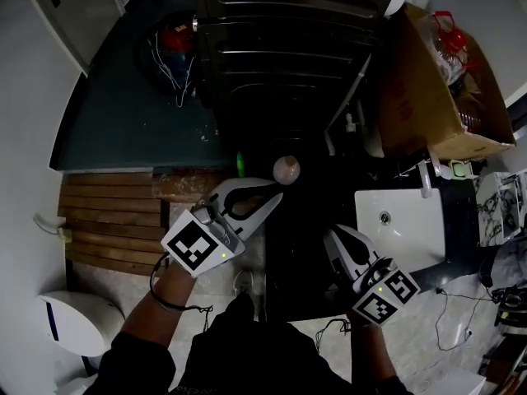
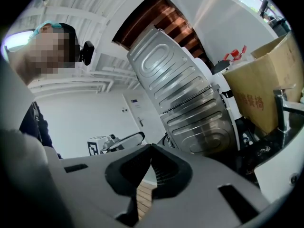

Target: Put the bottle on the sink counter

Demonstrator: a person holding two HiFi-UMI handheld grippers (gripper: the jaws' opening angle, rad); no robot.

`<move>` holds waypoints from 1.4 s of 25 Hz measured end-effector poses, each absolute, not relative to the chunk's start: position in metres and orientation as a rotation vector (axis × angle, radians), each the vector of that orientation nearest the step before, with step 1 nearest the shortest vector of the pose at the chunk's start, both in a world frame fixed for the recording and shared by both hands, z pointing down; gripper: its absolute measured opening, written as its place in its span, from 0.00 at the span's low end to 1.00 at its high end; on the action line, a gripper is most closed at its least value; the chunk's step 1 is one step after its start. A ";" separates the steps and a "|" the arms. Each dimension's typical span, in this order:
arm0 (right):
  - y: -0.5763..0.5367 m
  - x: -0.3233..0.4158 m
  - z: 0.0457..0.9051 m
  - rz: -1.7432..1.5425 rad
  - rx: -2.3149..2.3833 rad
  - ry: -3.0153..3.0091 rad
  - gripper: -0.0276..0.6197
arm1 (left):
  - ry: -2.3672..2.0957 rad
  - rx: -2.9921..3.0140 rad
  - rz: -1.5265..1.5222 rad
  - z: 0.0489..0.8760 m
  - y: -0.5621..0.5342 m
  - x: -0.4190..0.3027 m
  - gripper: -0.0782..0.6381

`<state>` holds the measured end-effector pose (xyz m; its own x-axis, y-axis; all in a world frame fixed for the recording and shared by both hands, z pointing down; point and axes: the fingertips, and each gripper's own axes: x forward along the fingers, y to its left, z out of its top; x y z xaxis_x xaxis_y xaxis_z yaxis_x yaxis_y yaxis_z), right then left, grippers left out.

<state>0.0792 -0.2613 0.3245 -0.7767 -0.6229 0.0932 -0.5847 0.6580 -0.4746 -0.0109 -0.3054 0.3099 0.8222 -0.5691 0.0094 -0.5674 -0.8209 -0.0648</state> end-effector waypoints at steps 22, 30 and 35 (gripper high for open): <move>-0.229 0.054 0.297 -0.606 -0.908 2.891 0.08 | 0.951 -3.000 -0.072 0.307 -0.238 -0.002 0.12; -0.221 0.053 0.298 -0.602 -0.892 2.908 0.08 | 0.963 -3.010 -0.062 0.308 -0.229 0.000 0.12; -0.218 0.050 0.298 -0.598 -0.889 2.920 0.08 | 0.968 -3.006 -0.066 0.307 -0.228 -0.003 0.12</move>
